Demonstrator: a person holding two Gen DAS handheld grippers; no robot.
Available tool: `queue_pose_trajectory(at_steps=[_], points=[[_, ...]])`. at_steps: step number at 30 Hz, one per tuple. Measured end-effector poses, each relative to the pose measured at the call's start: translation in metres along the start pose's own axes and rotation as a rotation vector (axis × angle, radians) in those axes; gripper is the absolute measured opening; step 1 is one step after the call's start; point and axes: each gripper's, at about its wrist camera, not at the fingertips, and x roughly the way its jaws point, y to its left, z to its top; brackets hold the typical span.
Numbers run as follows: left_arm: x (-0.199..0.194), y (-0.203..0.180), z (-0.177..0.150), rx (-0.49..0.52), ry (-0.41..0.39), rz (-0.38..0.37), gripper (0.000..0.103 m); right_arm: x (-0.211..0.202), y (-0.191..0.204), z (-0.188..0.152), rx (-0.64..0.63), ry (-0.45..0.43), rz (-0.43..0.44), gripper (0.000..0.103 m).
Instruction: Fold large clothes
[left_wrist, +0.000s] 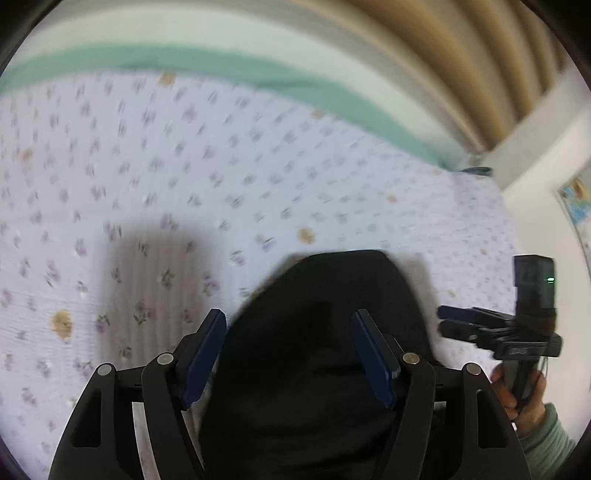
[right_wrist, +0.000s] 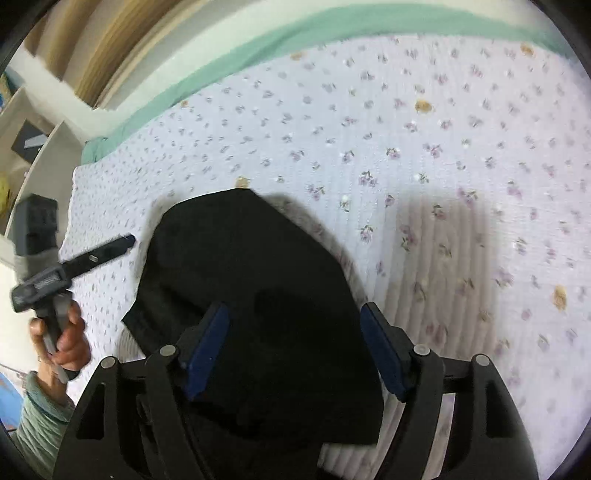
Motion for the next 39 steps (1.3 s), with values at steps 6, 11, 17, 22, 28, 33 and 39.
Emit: queue_pose_trajectory(at_steps=[6,11,17,22,28,33,39], points=[[0.038,0.028,0.0,-0.099,0.08,-0.061,0.072,0.055,-0.018,0.003,0.031,0.084,0.054,0.077],[0.051,0.029,-0.005,-0.116,0.116,-0.179,0.038,0.084,-0.011,0.002,0.057,0.105,0.12,0.032],[-0.02,-0.007,-0.034,0.009,0.022,-0.21,0.011,0.006,0.038,-0.027,-0.141,-0.056,0.088,0.019],[-0.117,-0.056,-0.082,0.143,-0.089,-0.225,0.011,-0.078,0.08,-0.086,-0.242,-0.179,0.057,0.019],[-0.194,-0.105,-0.177,0.271,-0.116,-0.137,0.016,-0.134,0.132,-0.188,-0.334,-0.234,-0.028,0.019],[-0.205,-0.122,-0.268,0.336,-0.02,-0.031,0.016,-0.133,0.149,-0.299,-0.399,-0.169,-0.125,0.023],[-0.169,-0.096,-0.368,0.235,0.181,0.059,0.019,-0.086,0.12,-0.385,-0.275,0.035,-0.123,0.027]])
